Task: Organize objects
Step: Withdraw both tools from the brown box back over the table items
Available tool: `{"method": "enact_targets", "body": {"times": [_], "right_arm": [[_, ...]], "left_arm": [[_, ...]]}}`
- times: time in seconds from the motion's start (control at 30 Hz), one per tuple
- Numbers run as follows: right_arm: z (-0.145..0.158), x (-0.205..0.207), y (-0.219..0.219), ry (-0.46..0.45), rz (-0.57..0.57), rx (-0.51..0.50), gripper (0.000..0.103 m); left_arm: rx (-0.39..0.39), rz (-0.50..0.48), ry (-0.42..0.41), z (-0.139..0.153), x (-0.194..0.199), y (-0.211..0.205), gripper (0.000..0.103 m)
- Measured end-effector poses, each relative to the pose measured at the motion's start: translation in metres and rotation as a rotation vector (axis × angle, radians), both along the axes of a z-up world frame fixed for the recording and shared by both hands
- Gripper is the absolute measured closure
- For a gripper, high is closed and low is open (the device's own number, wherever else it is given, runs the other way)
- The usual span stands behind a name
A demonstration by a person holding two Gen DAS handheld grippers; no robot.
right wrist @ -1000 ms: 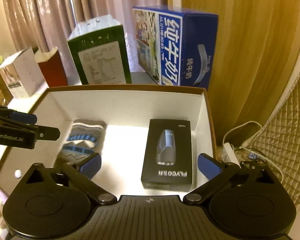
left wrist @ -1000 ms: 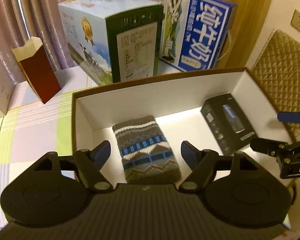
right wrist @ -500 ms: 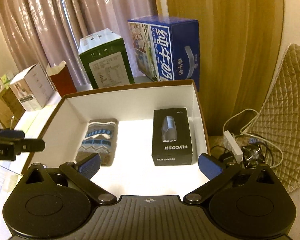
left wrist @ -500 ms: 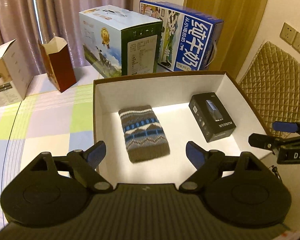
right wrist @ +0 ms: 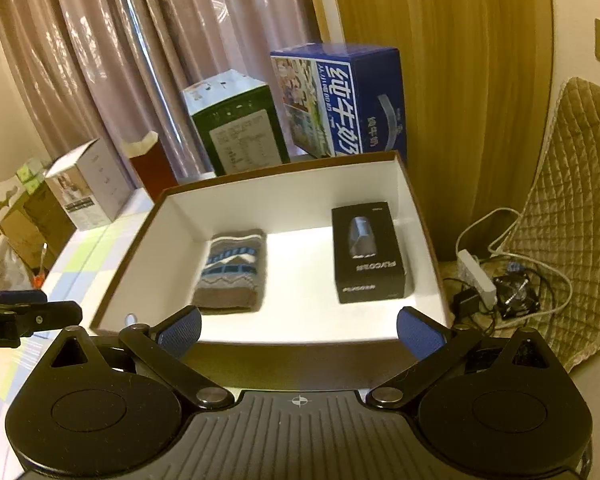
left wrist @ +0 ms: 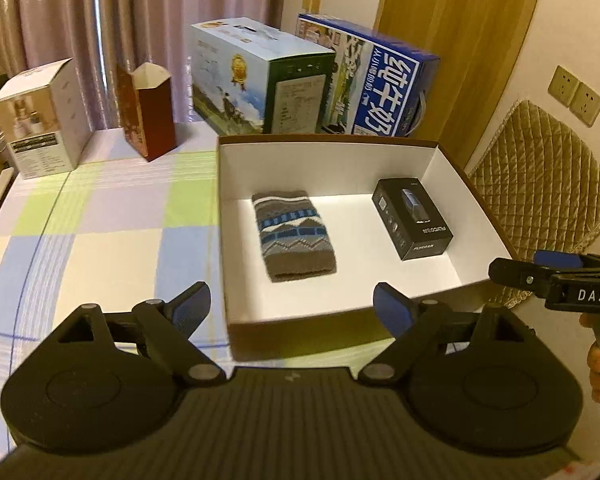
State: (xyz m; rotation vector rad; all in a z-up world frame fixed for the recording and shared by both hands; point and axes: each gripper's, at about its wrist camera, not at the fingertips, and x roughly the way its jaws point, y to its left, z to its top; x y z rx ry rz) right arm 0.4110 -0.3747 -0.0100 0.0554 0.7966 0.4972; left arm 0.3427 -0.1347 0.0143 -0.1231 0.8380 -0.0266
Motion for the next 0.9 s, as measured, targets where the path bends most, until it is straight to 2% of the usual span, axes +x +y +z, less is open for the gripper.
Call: {"method": "enact_targets", "body": {"times": [0.27,0.37,0.6,0.8,0.9], "right_arm": [[0.003,-0.046,0.01,-0.03,-0.057,-0.027,0.002],[0.002,-0.065,0.012,-0.074,-0.09,-0.02,0.002],[0.002,-0.092,0.015,-0.032,-0.144,0.018,0.002],[-0.002,-0.108,0.028,-0.005,-0.095,-0.021,0.002],[-0.01,-0.113,0.038,0.036,-0.07,-0.01,0.002]], "left_arm": [[-0.027,-0.006,0.004,0.001,-0.036,0.026,0.017],[-0.03,-0.028,0.005,0.001,-0.05,0.033,0.017],[-0.017,-0.026,0.006,0.001,-0.079,0.056,0.016],[0.0,0.011,0.009,0.001,-0.097,0.082,0.015],[0.013,0.036,0.017,-0.002,-0.106,0.096,0.015]]}}
